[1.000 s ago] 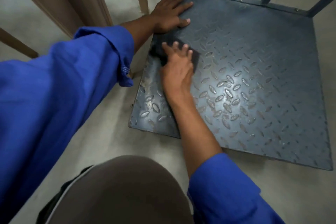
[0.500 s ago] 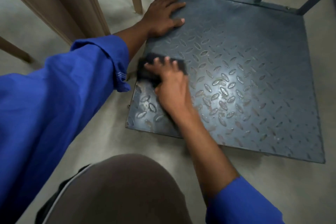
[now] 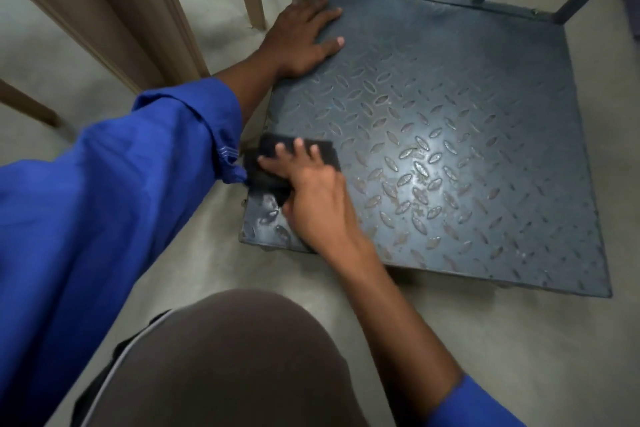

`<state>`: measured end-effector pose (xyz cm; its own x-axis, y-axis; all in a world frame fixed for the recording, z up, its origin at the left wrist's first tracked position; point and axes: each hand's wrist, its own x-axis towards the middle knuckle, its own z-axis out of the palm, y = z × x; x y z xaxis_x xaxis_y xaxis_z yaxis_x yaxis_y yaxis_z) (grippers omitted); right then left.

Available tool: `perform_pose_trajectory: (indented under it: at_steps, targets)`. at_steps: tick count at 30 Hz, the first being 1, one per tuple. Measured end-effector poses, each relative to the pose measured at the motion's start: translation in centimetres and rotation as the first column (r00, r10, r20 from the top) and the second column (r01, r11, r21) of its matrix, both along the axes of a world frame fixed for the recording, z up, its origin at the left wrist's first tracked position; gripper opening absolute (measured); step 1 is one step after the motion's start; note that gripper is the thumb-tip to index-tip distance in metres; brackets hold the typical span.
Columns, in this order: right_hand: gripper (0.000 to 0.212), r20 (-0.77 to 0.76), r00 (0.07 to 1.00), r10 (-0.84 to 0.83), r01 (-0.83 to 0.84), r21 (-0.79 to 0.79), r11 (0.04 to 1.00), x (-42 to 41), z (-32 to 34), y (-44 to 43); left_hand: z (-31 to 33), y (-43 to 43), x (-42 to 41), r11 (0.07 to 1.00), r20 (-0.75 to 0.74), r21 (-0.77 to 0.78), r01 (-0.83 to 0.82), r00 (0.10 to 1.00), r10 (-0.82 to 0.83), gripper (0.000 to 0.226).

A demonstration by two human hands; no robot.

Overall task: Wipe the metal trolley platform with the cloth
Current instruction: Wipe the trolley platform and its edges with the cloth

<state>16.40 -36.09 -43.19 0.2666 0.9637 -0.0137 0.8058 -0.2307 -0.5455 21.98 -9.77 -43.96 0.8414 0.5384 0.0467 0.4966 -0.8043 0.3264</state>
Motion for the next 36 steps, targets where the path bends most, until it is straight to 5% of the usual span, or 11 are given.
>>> perform_pose_trajectory:
  at_steps: [2,5,7,9,11,16,19,22,27,36]
  targets:
    - [0.069,-0.233,0.960,0.157,-0.167,-0.023,0.986,0.8,1.1,-1.0,0.0,0.2,-0.2,1.000,-0.004,-0.009,0.004,1.000,-0.004,0.073]
    - [0.058,-0.579,0.815,0.030,-0.010,0.038,0.999,5.4,3.4,-0.7,-0.2,0.4,0.0,1.000,-0.016,-0.022,0.013,1.000,-0.013,0.076]
    - [0.058,-0.379,0.897,-0.230,0.270,0.055,0.961,8.7,3.7,0.3,-0.3,0.6,0.1,0.999,-0.016,-0.033,0.009,1.000,-0.009,0.077]
    - [0.063,-0.002,0.891,-0.453,0.451,0.112,0.886,9.3,2.5,1.2,-0.2,0.9,0.0,0.999,-0.021,-0.045,0.007,1.000,-0.008,0.077]
    - [0.067,0.112,0.932,-0.345,0.335,0.103,0.937,6.8,0.3,1.9,-0.1,0.9,0.1,0.999,-0.021,-0.051,0.006,1.000,-0.007,0.077]
    - [0.075,-0.041,0.998,0.055,-0.051,0.094,0.994,1.0,-0.8,-0.1,-0.3,0.8,0.0,0.999,-0.009,-0.049,0.007,1.000,-0.007,0.074]
    - [0.063,-0.174,0.978,-0.118,0.152,0.197,0.968,2.2,0.8,-0.8,-0.3,0.7,0.0,0.999,-0.005,-0.045,0.008,1.000,-0.009,0.075]
    - [0.064,-0.092,0.914,-0.395,0.405,0.246,0.881,3.9,0.9,-0.2,-0.2,0.4,-0.2,0.998,-0.005,-0.059,0.002,1.000,-0.002,0.074]
    - [0.075,-0.008,0.940,-0.342,0.341,0.124,0.932,4.9,0.1,0.0,-0.7,-1.1,-2.1,0.982,0.069,-0.185,-0.027,0.997,0.041,0.067]
    - [0.067,0.029,0.945,-0.325,0.319,0.134,0.938,2.1,0.0,-0.8,-3.4,-3.8,-7.0,0.951,0.250,-0.309,0.035,0.967,0.046,0.058]
